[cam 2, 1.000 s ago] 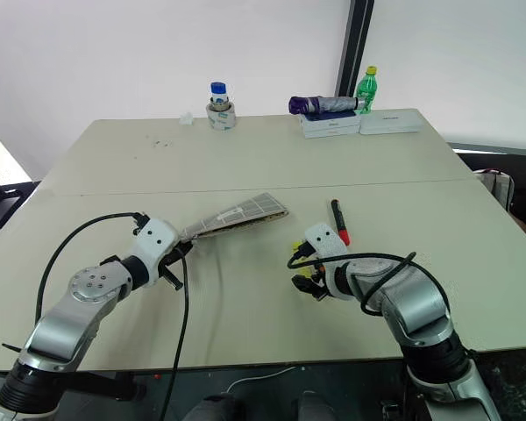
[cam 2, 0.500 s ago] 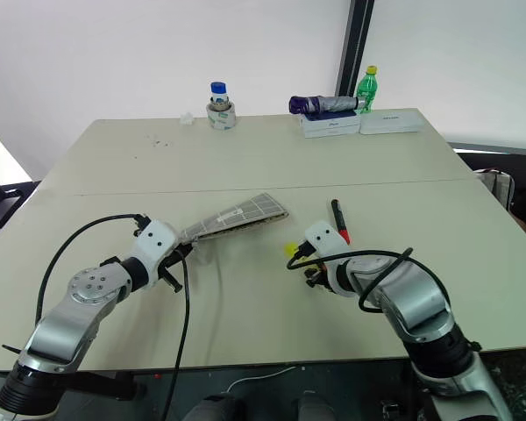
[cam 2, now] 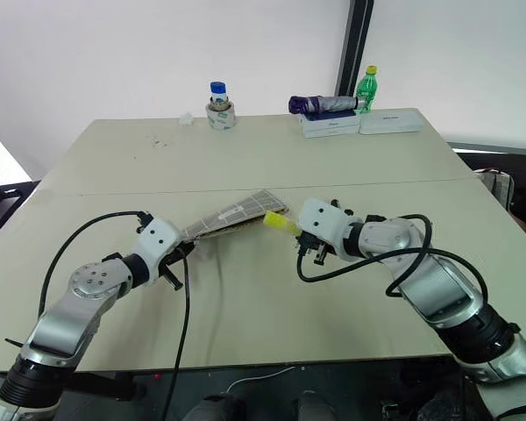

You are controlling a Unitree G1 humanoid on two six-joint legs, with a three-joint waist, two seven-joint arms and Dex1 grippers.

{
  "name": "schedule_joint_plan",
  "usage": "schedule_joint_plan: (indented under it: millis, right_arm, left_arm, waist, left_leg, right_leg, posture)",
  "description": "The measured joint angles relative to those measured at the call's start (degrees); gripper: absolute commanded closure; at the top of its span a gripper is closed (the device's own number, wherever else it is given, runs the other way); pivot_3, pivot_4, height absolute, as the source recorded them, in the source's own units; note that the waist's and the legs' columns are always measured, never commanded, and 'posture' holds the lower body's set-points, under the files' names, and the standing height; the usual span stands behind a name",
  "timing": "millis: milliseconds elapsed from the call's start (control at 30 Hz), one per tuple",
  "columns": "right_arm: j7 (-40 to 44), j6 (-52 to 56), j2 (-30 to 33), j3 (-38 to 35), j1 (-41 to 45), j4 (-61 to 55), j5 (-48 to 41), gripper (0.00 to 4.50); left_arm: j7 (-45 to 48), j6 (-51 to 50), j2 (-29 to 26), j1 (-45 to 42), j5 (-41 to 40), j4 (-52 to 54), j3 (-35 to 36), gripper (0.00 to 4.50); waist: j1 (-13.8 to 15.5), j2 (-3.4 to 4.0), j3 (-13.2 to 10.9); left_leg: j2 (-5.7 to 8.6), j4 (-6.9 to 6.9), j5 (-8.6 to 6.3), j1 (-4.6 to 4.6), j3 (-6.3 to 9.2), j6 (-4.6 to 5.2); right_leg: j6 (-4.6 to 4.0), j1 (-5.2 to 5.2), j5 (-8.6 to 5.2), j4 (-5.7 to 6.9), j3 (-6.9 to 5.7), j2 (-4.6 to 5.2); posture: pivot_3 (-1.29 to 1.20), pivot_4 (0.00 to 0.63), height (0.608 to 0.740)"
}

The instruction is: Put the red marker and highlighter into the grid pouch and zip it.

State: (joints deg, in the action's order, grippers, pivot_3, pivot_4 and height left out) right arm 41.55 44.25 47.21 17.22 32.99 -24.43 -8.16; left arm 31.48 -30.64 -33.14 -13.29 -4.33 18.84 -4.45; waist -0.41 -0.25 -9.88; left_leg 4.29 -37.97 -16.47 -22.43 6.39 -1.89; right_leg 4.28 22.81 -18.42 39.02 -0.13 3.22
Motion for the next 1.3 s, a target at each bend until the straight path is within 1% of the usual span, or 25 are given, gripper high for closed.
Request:
schedule_joint_plan:
  millis: [167, 367, 1300]
  right_arm:
    - [0.43, 5.52, -3.31, 0.00, 1.76, 1.48, -0.46, 3.67]
    - [0.61, 8.44, -3.92, 0.00, 1.77, 2.12, -0.61, 3.67]
    - [1.66, 10.08, -4.64, 0.37, 1.36, 2.19, -1.09, 3.67]
  left_arm:
    - [0.02, -0.02, 0.20, -0.08, 0.19, 0.19, -1.17, 4.50]
    - [0.01, -0.11, 0.63, -0.08, 0.20, 0.76, -1.41, 4.50]
    - [1.07, 0.22, 0.62, -0.29, 0.42, 1.74, -1.91, 4.50]
  waist:
    - [-0.03, 0.00, 0.00]
    - [-0.03, 0.00, 0.00]
    - [-0.05, 0.00, 0.00]
  left_leg:
    - [0.00, -0.01, 0.00, 0.00, 0.01, 0.00]
    - [0.00, -0.01, 0.00, -0.01, 0.01, 0.01]
    - [0.00, -0.01, 0.00, -0.01, 0.01, 0.00]
  right_leg:
    - [0.00, 0.01, 0.00, 0.00, 0.00, 0.00]
    - [0.00, 0.01, 0.00, -0.01, 0.00, 0.01]
    - [0.00, 0.01, 0.00, -0.01, 0.00, 0.01]
  posture:
    - [0.00, 0.150, 0.740]
    - [0.00, 0.150, 0.740]
    - [0.00, 0.150, 0.740]
